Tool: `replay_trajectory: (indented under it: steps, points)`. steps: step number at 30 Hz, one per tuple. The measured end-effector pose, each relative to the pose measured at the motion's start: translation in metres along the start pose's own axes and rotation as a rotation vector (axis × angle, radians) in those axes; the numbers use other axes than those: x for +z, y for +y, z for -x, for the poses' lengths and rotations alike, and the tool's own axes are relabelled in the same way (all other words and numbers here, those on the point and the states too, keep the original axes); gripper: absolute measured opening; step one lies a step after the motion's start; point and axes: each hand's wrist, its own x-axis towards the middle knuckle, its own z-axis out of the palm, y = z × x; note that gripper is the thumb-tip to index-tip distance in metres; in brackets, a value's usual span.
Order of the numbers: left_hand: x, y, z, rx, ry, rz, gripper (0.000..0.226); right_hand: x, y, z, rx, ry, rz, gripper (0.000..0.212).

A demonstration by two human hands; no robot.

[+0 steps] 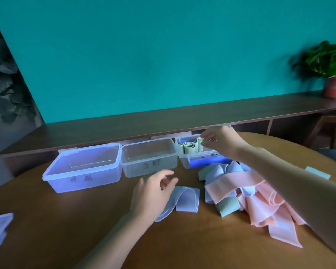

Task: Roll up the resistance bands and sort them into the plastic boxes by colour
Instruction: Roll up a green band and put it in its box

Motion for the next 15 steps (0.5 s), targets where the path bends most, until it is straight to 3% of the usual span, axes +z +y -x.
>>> replay_trajectory:
  steps: [8,15]
  points:
    - [-0.015,-0.025,0.070,-0.093,-0.094,0.107,0.040,0.054,-0.065,0.129,-0.104,-0.075,-0.141,0.014]
    - [-0.026,-0.024,0.077,-0.125,-0.137,0.095,0.048,0.109,-0.076,0.178,-0.071,0.020,-0.223,0.018]
